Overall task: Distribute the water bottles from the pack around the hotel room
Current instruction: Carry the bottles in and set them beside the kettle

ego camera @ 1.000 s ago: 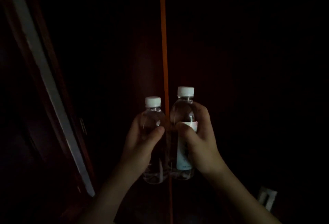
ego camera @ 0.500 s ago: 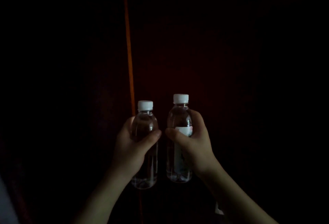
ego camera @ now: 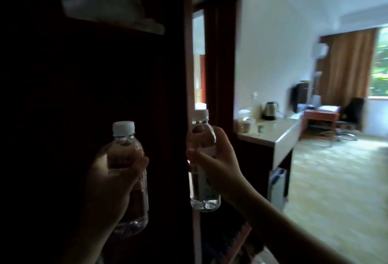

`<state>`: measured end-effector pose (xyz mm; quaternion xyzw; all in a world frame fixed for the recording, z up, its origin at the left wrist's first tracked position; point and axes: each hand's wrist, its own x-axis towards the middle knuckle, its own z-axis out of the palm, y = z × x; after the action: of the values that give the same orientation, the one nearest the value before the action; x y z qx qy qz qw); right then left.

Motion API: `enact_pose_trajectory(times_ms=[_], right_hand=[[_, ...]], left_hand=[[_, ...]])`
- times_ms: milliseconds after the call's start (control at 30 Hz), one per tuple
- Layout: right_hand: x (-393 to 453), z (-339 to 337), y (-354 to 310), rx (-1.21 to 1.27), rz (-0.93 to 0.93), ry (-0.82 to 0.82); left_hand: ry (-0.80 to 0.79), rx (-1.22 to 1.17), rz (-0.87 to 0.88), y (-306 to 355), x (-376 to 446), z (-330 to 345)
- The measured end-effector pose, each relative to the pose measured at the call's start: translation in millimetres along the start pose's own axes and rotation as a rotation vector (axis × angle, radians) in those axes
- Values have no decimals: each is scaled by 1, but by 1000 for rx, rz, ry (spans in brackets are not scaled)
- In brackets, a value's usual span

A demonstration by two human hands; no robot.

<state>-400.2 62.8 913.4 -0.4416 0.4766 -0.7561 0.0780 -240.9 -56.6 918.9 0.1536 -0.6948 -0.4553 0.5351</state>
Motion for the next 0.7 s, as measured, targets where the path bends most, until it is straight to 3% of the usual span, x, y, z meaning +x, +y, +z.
enact_pose_trajectory(times_ms=[67, 200, 367, 500, 700], right_hand=[[1, -52, -13, -12, -14, 90], [-7, -153, -43, -126, -43, 271], [-13, -280, -73, -226, -62, 437], [-15, -363, -92, -356, -91, 512], [-8, -466, -110, -291, -113, 620]], left_hand=[[-31, -141, 0, -2, 1, 48], [-271, -253, 45, 3, 1, 163], [-378, -367, 65, 19, -19, 303], [-498, -428, 58, 27, -28, 392], [-607, -473, 75, 42, -41, 504]])
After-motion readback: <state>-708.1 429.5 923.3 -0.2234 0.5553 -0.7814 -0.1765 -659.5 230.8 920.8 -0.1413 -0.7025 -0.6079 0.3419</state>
